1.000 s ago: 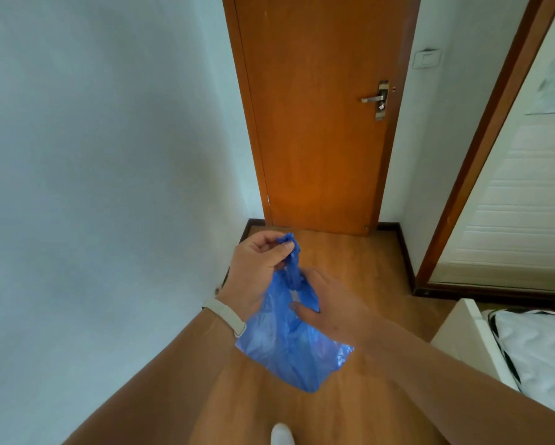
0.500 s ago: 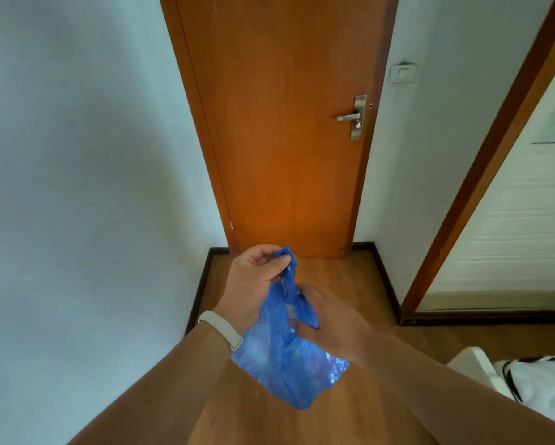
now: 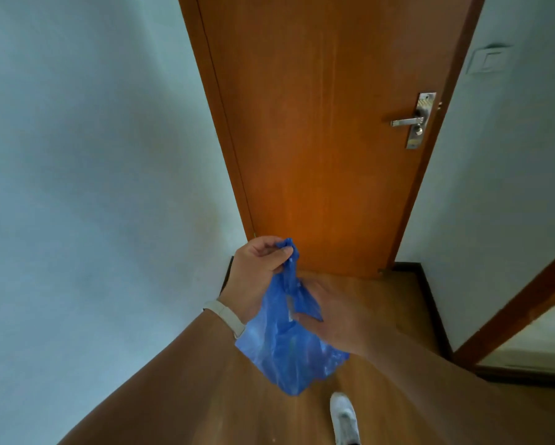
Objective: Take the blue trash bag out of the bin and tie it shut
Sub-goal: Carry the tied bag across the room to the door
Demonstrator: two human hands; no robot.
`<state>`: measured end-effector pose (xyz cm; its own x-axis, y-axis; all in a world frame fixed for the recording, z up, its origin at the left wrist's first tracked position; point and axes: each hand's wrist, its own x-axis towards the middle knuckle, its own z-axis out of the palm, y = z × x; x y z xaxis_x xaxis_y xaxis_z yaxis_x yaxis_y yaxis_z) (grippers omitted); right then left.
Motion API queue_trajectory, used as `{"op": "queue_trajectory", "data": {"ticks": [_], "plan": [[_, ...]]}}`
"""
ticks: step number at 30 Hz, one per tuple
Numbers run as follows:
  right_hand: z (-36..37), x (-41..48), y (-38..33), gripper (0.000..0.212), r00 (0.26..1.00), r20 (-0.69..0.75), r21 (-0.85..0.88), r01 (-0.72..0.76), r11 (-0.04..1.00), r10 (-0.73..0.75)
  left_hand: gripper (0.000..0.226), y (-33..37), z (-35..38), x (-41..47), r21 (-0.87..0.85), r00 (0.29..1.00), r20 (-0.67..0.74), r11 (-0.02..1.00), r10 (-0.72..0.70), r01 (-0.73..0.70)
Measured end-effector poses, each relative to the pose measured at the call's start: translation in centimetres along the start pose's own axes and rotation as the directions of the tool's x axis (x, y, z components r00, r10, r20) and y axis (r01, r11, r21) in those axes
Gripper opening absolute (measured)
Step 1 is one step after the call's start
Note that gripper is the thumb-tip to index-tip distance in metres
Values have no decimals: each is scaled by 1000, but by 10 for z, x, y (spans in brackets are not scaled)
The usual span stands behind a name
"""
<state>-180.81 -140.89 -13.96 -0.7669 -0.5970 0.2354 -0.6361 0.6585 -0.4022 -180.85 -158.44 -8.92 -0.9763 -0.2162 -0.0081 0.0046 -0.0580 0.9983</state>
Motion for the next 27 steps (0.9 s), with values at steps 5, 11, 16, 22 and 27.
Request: {"op": "queue_trajectory", "data": {"ticks": [5,11,16,22,27], "plan": [[3,82,49,46,994,62,144,82,986,-91,25,-1,4,78,4,992,-122,1000,-26,27],[16,172,102,48,980,132,246,111,963,-147,29,14,8,153,18,978,-207,1000,-9,13],[20,233,122,46,955,177,268,185,945,-237,23,21,0,205,67,965,-262,998,8,10],[39,298,145,50,948,190,301,190,934,-254,12,14,-23,268,57,959,-284,998,2,15],[75,351,161,49,939,225,280,191,941,-258,14,-10,-53,321,14,952,-303,999,-35,41]]}}
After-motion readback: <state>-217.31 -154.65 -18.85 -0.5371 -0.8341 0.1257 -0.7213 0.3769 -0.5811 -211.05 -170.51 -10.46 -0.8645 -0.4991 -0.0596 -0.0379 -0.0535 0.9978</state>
